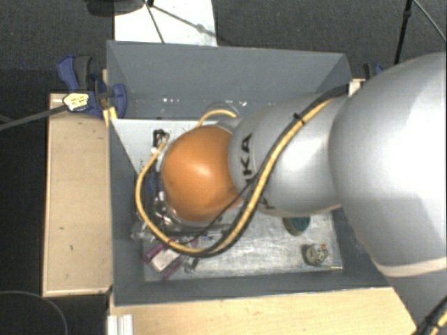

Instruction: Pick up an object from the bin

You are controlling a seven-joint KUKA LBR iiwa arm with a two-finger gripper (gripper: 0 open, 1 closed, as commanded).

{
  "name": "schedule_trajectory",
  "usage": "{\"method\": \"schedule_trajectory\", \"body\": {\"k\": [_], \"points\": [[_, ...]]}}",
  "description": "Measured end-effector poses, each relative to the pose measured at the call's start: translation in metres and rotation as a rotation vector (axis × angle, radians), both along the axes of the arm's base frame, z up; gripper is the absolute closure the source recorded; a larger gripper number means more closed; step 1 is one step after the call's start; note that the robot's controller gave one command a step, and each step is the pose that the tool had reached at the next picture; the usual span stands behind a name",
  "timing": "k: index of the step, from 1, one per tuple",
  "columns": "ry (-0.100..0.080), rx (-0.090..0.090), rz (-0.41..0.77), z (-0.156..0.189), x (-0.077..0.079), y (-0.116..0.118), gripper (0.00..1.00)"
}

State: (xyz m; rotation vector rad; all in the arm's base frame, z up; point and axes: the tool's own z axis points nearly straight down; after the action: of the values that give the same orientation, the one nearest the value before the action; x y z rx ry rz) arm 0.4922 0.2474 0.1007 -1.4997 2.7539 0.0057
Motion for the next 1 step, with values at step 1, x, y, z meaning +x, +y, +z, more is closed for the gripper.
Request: {"method": "schedule_trajectory", "body": {"k": [1], "points": [[0.004,-0.006,-0.038,-0.0314,0.0304,-0.0129,0.00]]}}
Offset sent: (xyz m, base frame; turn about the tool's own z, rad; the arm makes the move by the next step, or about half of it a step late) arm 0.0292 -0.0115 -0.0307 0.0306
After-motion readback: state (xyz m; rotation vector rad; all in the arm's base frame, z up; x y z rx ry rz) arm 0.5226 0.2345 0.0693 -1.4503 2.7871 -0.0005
